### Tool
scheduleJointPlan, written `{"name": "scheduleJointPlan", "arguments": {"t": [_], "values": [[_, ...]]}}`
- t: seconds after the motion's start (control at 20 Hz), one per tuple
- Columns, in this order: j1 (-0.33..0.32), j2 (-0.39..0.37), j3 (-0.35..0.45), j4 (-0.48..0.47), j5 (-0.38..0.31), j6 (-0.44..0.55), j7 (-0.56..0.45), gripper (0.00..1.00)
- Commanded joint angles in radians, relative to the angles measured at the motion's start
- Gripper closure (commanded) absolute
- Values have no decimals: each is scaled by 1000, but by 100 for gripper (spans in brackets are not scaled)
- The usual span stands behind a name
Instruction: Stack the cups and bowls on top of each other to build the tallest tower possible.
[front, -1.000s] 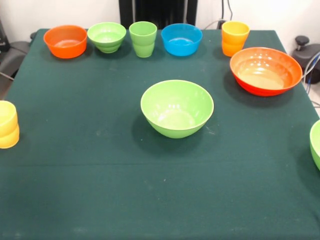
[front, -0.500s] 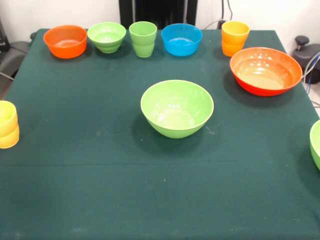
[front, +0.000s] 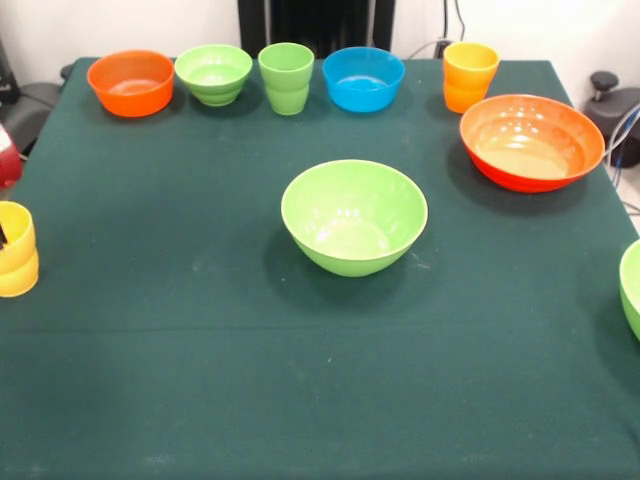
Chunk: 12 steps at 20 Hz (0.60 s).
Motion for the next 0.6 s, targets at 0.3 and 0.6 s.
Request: {"name": "scheduleJointPlan", "arguments": {"t": [0.3, 0.6], "values": [[46, 131, 150, -63, 28, -86, 188, 100], [55, 152, 105, -112, 46, -31, 242, 100]]}}
